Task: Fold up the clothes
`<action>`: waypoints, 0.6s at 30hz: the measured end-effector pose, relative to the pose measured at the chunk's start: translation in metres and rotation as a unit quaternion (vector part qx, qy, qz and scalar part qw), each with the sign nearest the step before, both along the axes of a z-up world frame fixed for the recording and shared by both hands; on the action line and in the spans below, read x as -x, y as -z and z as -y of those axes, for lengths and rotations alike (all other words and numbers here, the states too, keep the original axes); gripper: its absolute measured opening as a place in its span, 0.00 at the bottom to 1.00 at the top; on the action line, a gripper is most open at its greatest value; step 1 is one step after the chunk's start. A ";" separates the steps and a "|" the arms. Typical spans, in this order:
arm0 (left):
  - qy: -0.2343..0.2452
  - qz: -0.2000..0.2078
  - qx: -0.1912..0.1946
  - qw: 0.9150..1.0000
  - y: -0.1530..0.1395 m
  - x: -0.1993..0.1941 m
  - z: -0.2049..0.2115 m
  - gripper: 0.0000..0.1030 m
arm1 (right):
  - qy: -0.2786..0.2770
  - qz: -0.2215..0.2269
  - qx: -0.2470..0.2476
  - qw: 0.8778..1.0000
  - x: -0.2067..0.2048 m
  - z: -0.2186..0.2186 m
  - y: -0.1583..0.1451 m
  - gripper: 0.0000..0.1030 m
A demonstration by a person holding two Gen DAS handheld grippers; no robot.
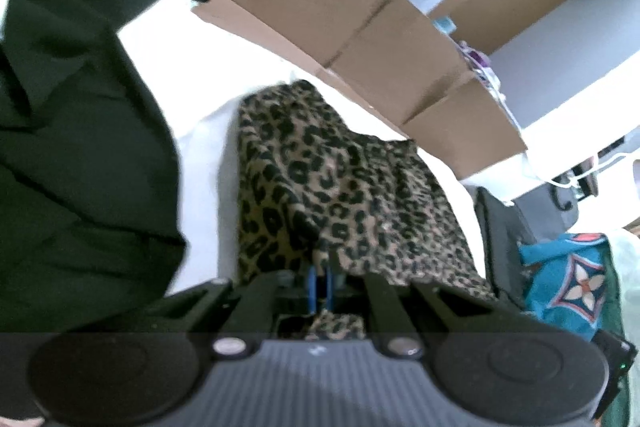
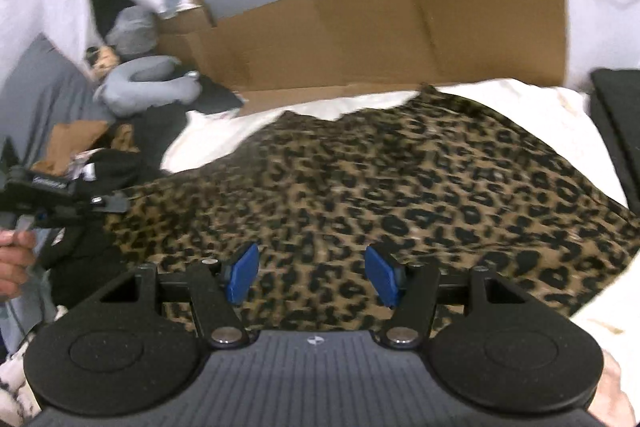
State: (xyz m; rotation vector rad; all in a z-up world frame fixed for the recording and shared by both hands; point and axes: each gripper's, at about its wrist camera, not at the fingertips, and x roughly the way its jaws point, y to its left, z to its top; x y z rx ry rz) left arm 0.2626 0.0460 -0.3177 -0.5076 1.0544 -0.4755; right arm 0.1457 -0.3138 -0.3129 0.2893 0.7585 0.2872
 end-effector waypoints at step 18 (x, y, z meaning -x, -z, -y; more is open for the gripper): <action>0.037 -0.054 0.074 0.995 0.004 0.003 0.050 0.05 | -0.135 0.036 0.008 0.990 -0.022 -0.112 -0.027 0.64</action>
